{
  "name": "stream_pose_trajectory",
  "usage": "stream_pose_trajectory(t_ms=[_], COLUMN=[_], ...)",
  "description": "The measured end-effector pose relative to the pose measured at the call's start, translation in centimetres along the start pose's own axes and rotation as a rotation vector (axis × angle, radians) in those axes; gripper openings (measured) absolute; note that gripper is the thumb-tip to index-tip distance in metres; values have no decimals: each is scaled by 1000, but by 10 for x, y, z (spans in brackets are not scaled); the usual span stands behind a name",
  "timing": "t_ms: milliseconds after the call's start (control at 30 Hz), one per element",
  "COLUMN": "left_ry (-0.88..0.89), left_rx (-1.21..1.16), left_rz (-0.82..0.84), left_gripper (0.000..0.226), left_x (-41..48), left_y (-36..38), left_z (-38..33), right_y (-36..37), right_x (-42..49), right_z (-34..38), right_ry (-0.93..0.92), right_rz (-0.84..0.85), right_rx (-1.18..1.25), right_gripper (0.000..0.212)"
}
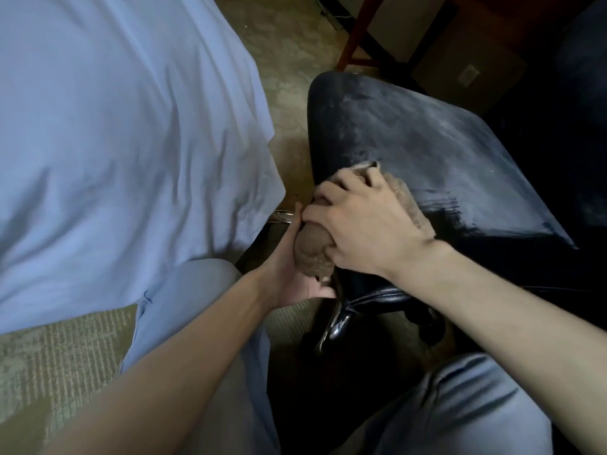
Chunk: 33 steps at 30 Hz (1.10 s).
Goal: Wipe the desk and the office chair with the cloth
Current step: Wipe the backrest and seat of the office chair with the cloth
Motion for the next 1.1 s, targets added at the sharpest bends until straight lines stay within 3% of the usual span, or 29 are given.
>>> stream_pose_trajectory(t_ms=[133, 300, 400, 500, 600, 700, 800, 900, 967, 1033, 1100], left_ry=[21, 163, 150, 146, 147, 166, 133, -90, -133, -34, 131], left_rx=[-95, 22, 214, 230, 100, 63, 211, 356, 507, 536, 374], left_rz=[-117, -165, -233, -152, -44, -7, -87, -39, -93, -179, -184], left_gripper=[73, 80, 72, 50, 62, 58, 54, 78, 76, 66, 66], left_x=[0, 5, 3, 4, 8, 14, 25, 40, 43, 47, 48], left_y=[-5, -2, -5, 0, 11, -2, -22, -20, -15, -18, -21], left_z=[3, -18, -15, -3, -5, -15, -18, -10, -9, -17, -33], right_y=[-3, -1, 8, 3, -1, 4, 4, 0, -1, -2, -2], right_x=[-14, -38, -55, -51, -34, -13, 3, 12, 11, 1, -18], right_z=[17, 59, 75, 52, 21, 10, -11, -43, -49, -35, -16], right_ry=[-16, -239, -359, -292, -155, -96, -23, 134, 185, 121, 0], right_rz=[-58, 64, 97, 50, 28, 23, -49, -115, -118, -108, -127], right_rx=[-15, 12, -24, 2, 1, -33, -52, 6, 31, 30, 57], right_gripper=[42, 43, 43, 39, 43, 54, 54, 52, 55, 55, 50])
Point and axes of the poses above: each hand's wrist, its own x-axis towards the middle knuckle, its own y-axis out of the palm, z = x × y, the point moved 8 cm from there along x, towards the middle knuckle, and after that the axes turned 4 degrees about -x, right-handed, at the moved point
